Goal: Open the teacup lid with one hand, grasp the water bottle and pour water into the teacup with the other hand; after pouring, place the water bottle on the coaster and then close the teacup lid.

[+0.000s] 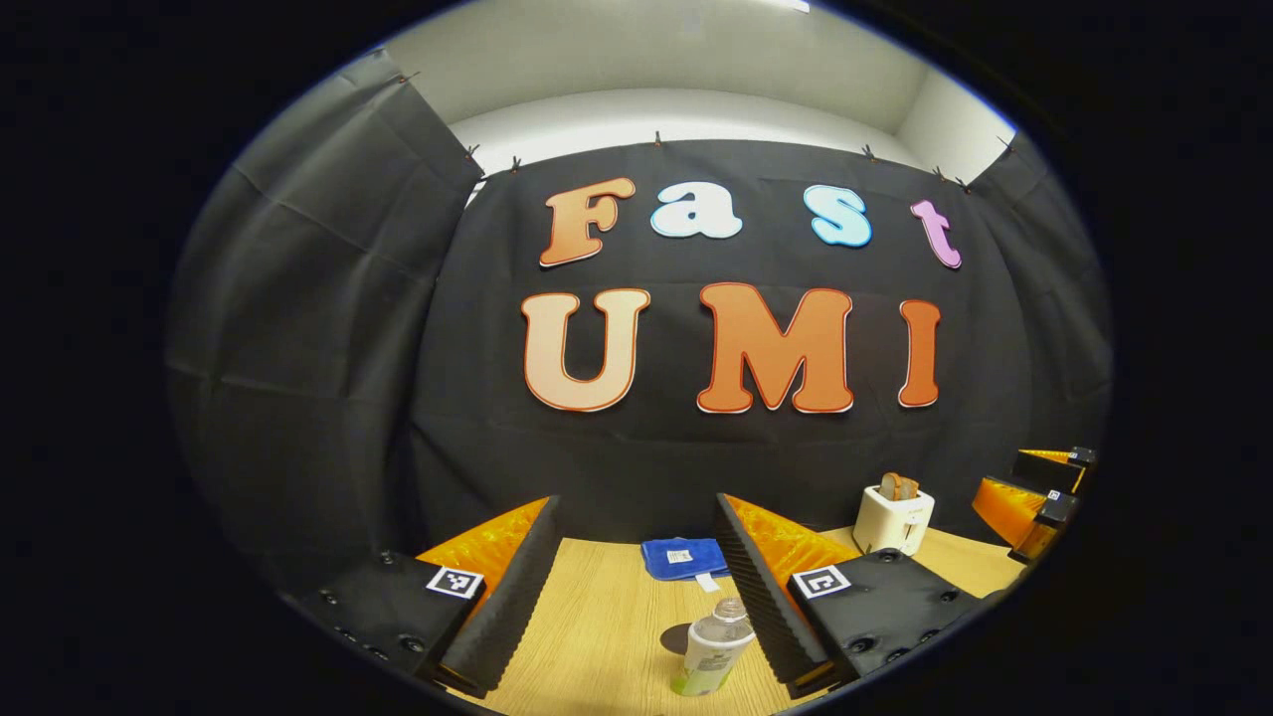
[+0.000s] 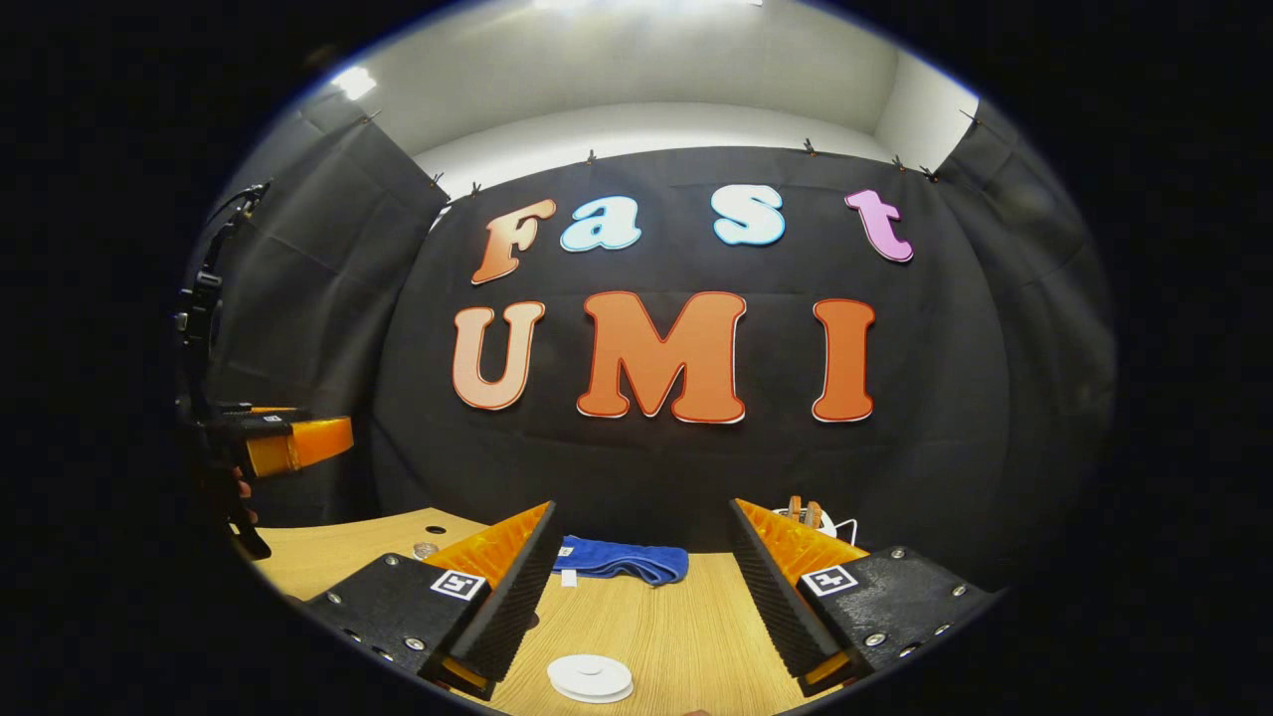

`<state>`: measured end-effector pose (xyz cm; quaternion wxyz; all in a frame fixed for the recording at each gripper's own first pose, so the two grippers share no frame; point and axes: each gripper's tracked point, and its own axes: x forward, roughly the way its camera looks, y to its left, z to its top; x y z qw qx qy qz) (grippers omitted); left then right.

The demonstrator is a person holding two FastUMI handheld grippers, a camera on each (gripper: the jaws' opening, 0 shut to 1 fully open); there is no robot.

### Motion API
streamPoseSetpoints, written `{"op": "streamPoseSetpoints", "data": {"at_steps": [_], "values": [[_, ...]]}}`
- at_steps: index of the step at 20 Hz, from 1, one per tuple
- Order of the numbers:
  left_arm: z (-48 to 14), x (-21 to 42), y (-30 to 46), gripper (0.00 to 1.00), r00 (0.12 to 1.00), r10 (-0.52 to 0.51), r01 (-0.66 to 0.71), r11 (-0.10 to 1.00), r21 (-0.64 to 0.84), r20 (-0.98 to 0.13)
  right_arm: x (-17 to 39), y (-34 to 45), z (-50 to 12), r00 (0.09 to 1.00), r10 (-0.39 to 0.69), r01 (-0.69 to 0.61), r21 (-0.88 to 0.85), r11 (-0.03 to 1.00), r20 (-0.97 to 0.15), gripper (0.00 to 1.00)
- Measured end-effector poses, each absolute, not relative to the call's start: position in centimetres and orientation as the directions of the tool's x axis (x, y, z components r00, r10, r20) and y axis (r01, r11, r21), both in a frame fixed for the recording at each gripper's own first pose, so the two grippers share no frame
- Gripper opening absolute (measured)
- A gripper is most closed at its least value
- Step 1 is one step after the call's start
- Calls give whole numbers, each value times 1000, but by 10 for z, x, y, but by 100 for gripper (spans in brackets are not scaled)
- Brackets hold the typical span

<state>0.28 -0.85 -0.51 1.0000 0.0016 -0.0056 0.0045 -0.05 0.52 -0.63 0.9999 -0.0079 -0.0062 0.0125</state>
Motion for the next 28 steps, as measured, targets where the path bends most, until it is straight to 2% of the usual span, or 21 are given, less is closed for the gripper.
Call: {"op": "streamPoseSetpoints", "data": {"at_steps": [6,12,16,18,24,27,28], "values": [[-6,2,-23,96,998,-56,57,998,-35,20,8,-2,-30,1000,6,-6,-19,1000,-28,99],[-12,3,-23,97,998,-52,52,998,-27,23,18,6,-93,986,45,-51,-37,998,-162,95],[-23,3,-20,96,999,-37,37,999,9,18,18,22,-137,961,103,-113,-27,993,-257,90],[-30,3,-20,97,999,-34,33,999,25,15,14,33,-152,947,144,-153,-9,988,-286,84],[-63,7,-21,97,999,-42,43,998,49,-30,10,52,-195,913,193,-223,-45,974,-361,84],[-76,8,-21,98,997,-42,44,998,46,-58,12,49,-214,896,186,-217,-32,976,-404,68],[-80,8,-20,98,997,-42,45,998,47,-65,11,49,-221,888,190,-219,-22,976,-420,68]]}}
